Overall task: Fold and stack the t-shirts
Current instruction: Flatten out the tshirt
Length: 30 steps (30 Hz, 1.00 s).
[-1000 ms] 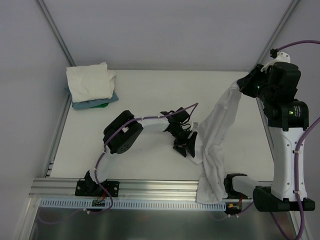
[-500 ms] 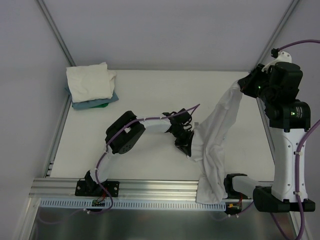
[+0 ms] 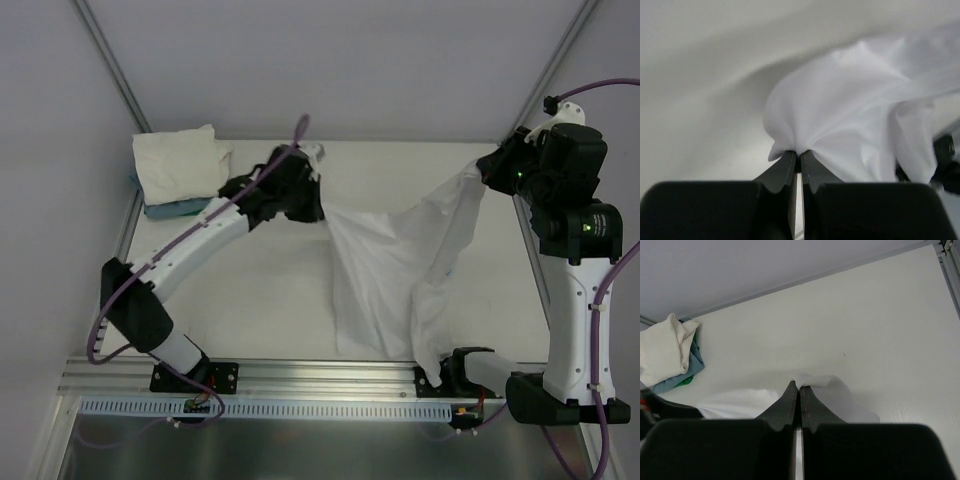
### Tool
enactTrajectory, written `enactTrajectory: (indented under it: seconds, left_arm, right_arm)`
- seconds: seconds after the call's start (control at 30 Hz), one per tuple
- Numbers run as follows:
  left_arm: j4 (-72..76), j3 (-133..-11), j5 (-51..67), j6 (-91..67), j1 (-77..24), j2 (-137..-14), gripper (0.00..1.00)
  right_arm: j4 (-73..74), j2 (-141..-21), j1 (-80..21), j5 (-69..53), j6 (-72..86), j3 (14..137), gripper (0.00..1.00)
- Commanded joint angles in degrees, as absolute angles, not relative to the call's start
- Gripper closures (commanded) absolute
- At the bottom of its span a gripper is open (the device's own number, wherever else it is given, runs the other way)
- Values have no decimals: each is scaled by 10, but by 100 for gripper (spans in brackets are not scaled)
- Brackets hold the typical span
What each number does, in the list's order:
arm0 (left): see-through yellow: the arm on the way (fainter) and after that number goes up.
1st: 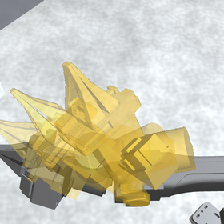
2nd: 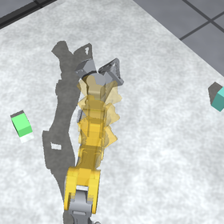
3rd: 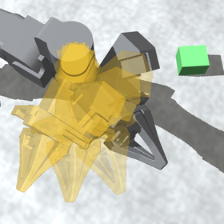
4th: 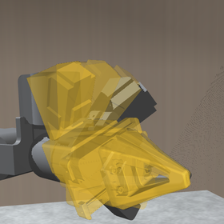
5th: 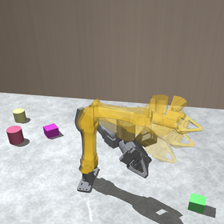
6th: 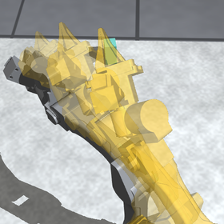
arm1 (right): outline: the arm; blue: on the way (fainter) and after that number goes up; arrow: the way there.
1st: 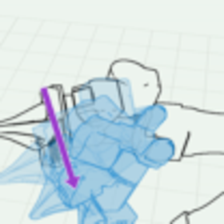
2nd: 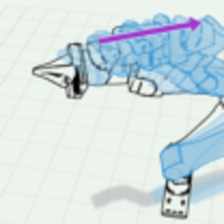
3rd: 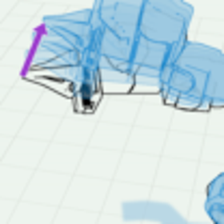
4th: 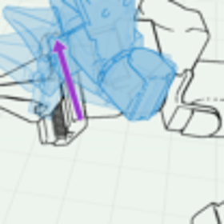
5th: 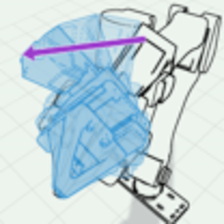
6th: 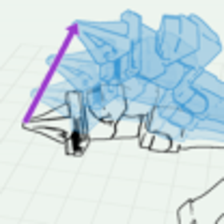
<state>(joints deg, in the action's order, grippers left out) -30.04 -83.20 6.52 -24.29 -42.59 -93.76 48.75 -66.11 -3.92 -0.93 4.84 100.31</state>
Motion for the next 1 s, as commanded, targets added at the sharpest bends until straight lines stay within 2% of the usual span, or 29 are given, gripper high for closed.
enactTrajectory:
  seconds: [0.0, 0.17, 0.67, 0.97]
  left_arm:
    - [-373, -888, -56, -180, -356, -843, 100]
    - [-446, -1004, -117, -119, -325, -824, 100]
    - [-501, -1041, -218, -90, -324, -655, 100]
    - [-555, -1064, -198, -131, -324, -549, 100]
  right_arm:
    - [467, -662, -37, -6, 41, 1024, 100]
    - [461, -664, -36, -7, 42, 1030, 100]
    - [521, -602, -36, 13, 37, 1154, 100]
    - [564, -524, -36, 12, 51, 1139, 100]
